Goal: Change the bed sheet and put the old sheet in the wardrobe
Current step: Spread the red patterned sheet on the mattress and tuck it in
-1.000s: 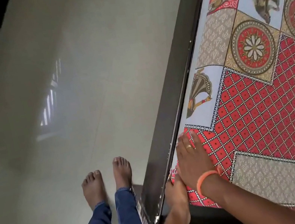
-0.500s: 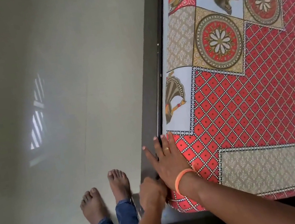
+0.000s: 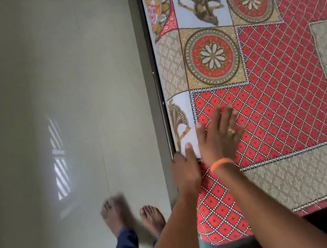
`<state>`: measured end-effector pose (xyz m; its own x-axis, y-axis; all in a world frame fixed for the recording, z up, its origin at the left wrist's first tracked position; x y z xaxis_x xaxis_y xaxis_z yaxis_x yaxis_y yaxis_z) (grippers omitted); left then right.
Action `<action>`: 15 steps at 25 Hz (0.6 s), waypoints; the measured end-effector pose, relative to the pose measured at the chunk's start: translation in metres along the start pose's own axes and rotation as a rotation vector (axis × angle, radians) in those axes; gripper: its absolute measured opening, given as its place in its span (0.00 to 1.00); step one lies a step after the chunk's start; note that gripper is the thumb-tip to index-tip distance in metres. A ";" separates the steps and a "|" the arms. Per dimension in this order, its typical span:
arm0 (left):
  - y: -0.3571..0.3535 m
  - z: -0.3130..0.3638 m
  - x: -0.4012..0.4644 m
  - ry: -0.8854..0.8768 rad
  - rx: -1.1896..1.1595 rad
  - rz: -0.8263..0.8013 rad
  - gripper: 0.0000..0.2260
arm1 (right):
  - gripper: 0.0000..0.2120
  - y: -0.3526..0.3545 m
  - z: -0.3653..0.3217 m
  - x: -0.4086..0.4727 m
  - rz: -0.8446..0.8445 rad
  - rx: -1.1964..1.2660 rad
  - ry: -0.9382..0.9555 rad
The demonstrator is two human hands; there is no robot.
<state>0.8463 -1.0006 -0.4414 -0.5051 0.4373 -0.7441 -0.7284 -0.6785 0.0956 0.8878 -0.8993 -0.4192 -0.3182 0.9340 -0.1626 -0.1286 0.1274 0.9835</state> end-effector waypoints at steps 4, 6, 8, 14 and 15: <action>0.035 -0.051 0.004 0.220 -0.079 -0.103 0.09 | 0.25 -0.007 -0.046 -0.056 -0.068 -0.221 0.744; 0.058 -0.052 0.015 0.240 0.124 -0.130 0.09 | 0.22 0.010 -0.047 -0.040 -0.005 -0.051 0.823; 0.076 -0.032 0.024 0.241 0.230 -0.068 0.06 | 0.23 0.029 -0.036 0.003 0.130 0.137 0.483; 0.129 0.071 0.070 0.158 0.126 -0.004 0.10 | 0.35 0.020 -0.083 0.092 -0.030 0.004 0.036; 0.133 0.088 0.078 0.139 0.094 -0.003 0.09 | 0.32 0.014 -0.106 0.086 -0.059 -0.082 0.275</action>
<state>0.6696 -1.0045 -0.4281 -0.4387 0.3490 -0.8281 -0.7730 -0.6165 0.1497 0.7586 -0.8527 -0.4281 -0.5489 0.7989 -0.2458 -0.2266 0.1409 0.9638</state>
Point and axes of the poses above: each hand's wrist, its own x-axis towards the middle knuckle, its own y-axis out of the back of the hand, z = x × y, the point moved 2 cm from there along x, towards the middle knuckle, and after that the axes turned 3 degrees about -x, right-handed, at the moved point
